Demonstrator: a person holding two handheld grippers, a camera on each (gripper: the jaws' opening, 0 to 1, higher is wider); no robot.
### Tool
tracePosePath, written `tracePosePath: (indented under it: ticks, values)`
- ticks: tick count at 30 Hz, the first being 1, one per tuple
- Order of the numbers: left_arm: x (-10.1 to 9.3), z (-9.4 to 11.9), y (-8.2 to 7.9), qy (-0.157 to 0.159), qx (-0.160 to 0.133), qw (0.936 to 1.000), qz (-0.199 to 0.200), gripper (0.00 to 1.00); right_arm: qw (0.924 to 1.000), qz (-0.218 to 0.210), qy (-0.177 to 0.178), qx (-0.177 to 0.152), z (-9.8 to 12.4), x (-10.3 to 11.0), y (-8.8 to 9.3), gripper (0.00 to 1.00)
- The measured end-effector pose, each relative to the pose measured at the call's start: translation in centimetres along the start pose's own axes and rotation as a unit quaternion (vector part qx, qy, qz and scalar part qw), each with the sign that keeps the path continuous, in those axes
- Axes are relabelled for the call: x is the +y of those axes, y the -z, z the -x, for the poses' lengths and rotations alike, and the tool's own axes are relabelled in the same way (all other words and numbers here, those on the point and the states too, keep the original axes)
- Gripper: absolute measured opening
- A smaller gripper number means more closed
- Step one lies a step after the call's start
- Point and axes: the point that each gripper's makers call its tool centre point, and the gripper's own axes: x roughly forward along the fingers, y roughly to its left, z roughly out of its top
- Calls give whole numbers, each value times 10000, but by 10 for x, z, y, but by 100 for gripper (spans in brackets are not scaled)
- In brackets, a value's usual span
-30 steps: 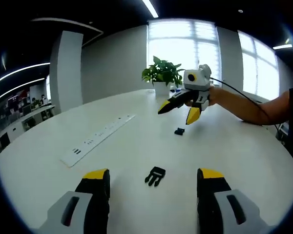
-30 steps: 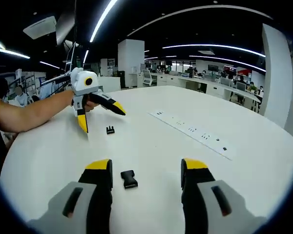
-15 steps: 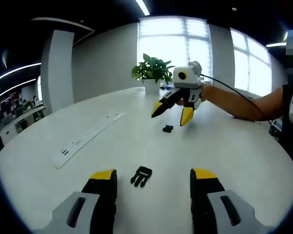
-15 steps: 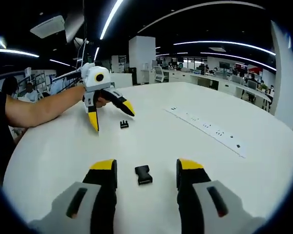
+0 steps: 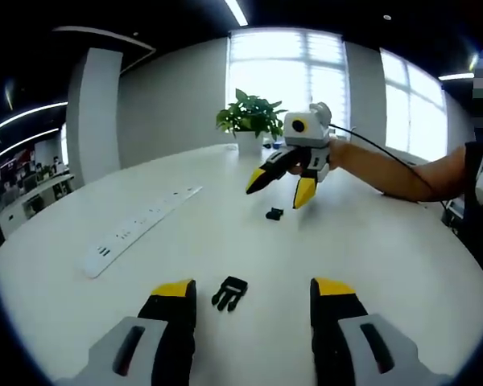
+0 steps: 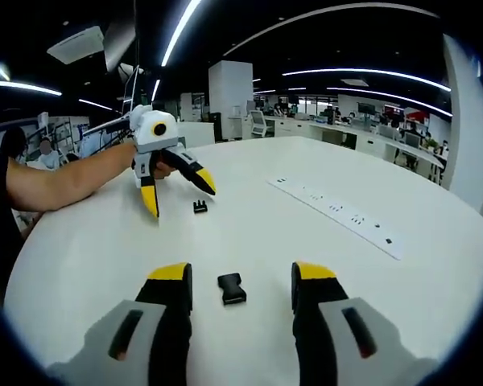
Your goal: Snap the two parts of the plastic buckle together until the buckle closes and remains connected.
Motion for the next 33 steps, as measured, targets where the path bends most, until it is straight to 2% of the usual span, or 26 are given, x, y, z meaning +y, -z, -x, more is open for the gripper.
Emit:
tracePosePath:
  ticks: [6,29,33]
  values:
    - [-6,1,2,128,54,9999,38,54,10000,-3,16,0,0,-2,0,49]
    - [-5,1,2,92,54,9998,143,53,10000,-8,10,-27,1,-1,-2,48]
    - [-2,1,2,43,36,9999,139,50,10000,-3,-25,-13,1,-1,-1,46]
